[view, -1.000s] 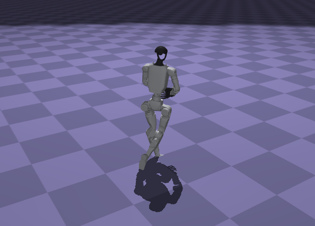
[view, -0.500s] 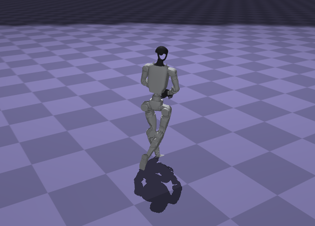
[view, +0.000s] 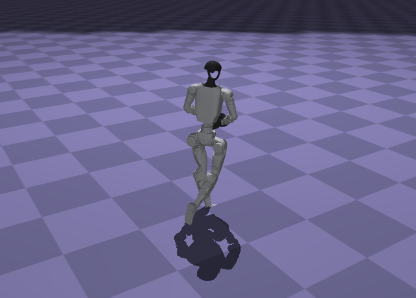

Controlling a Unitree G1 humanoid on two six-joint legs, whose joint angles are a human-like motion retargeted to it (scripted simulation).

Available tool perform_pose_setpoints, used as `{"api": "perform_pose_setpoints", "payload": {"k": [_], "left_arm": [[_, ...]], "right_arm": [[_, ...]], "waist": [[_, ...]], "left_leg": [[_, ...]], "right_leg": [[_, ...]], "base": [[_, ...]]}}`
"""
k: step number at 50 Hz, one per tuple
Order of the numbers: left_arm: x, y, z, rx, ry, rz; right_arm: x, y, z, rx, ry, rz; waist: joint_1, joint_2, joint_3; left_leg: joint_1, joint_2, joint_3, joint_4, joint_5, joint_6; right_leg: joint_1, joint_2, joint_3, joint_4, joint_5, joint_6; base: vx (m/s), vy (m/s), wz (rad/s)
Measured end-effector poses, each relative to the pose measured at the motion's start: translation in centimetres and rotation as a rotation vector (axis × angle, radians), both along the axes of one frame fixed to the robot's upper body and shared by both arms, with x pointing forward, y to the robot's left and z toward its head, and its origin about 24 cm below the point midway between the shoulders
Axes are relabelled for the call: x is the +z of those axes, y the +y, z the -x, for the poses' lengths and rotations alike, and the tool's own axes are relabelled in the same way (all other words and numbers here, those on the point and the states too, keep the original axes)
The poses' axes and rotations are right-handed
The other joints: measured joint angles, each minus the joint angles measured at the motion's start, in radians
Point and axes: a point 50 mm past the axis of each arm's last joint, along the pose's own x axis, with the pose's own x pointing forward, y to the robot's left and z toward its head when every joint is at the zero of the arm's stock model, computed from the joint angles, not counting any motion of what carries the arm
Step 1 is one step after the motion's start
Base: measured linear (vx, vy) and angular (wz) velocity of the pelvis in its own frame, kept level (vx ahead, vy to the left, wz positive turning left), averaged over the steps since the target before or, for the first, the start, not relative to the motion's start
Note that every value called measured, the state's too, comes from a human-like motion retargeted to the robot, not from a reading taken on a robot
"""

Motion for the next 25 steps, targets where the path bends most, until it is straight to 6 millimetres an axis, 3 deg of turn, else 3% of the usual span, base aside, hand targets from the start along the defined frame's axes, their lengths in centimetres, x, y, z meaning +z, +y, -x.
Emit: {"api": "perform_pose_setpoints", "payload": {"k": [25], "left_arm": [[1.4,1.1,0.9,0.0,-0.004,0.057]], "right_arm": [[-0.3,0.6,1.4,0.18,0.032,0.03]], "waist": [[0.019,-0.013,-0.026]], "left_leg": [[0.008,0.006,0.013,0.0,-0.008,0.0]], "right_leg": [[0.011,-0.025,-0.01,-0.001,0.0,-0.012]], "base": [[0.0,0.0,0.0]]}}
